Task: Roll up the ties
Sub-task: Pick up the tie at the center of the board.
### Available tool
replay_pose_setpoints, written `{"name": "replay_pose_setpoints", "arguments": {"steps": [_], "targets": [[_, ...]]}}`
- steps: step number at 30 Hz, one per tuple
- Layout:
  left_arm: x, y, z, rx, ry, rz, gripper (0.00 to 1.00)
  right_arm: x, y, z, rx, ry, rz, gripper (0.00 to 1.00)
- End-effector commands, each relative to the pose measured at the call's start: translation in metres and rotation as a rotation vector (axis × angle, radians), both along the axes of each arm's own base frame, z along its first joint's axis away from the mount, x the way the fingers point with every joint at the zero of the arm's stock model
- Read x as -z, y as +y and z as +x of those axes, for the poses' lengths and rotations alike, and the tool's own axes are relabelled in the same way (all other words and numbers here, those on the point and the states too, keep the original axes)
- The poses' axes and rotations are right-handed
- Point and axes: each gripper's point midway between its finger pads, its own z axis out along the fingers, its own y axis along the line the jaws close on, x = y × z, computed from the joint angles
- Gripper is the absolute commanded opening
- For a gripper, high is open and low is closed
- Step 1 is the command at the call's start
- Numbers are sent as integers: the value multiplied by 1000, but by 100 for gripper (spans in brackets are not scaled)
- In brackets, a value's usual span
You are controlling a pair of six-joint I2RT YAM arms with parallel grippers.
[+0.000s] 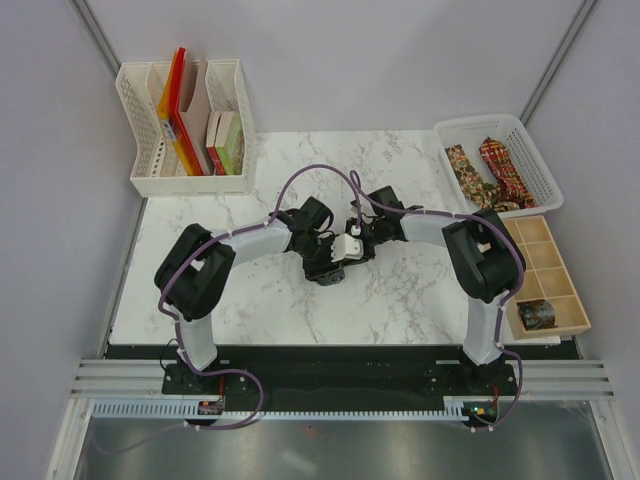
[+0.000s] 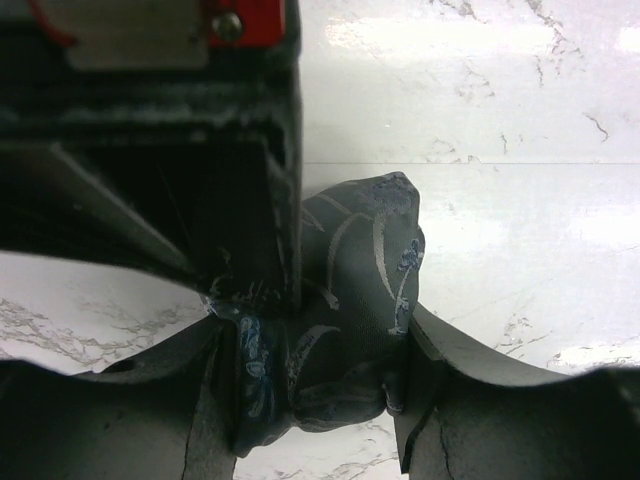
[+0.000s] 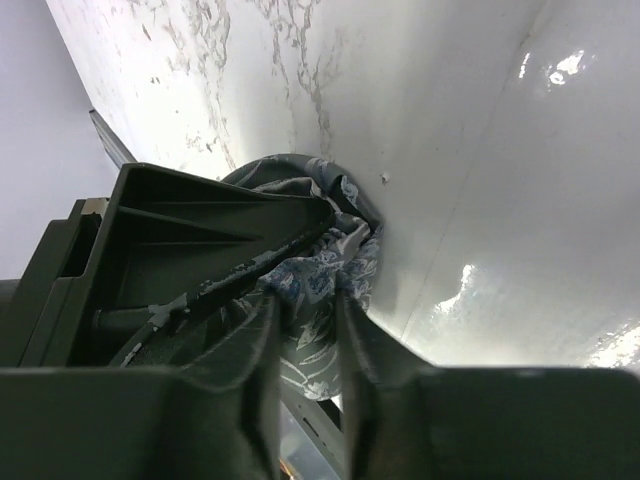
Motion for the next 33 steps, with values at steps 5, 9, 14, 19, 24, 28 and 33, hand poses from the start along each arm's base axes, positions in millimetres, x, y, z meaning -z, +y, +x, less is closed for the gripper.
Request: {"name": "replay_pose_setpoints", "arguments": {"steps": [5, 9, 14, 19, 24, 28, 33], "targets": [[39, 37, -16, -17, 78, 168, 13, 72, -41, -19, 1, -1, -306, 0], [30, 33, -15, -35, 89, 130, 18, 54, -36, -13, 18, -43, -273, 0], [-4, 28, -3, -105, 85, 21, 38, 25, -34, 1, 65, -96, -232, 0], [-23, 32, 1, -148, 93, -45, 55, 9, -35, 7, 99, -116, -215, 0], [-40, 36, 6, -184, 106, -115, 69, -2, -36, 9, 122, -119, -196, 0], [-50, 39, 6, -188, 104, -151, 97, -7, -36, 11, 131, -124, -189, 0], [-60, 43, 8, -222, 114, -191, 100, -16, -40, 15, 145, -134, -182, 0]]}}
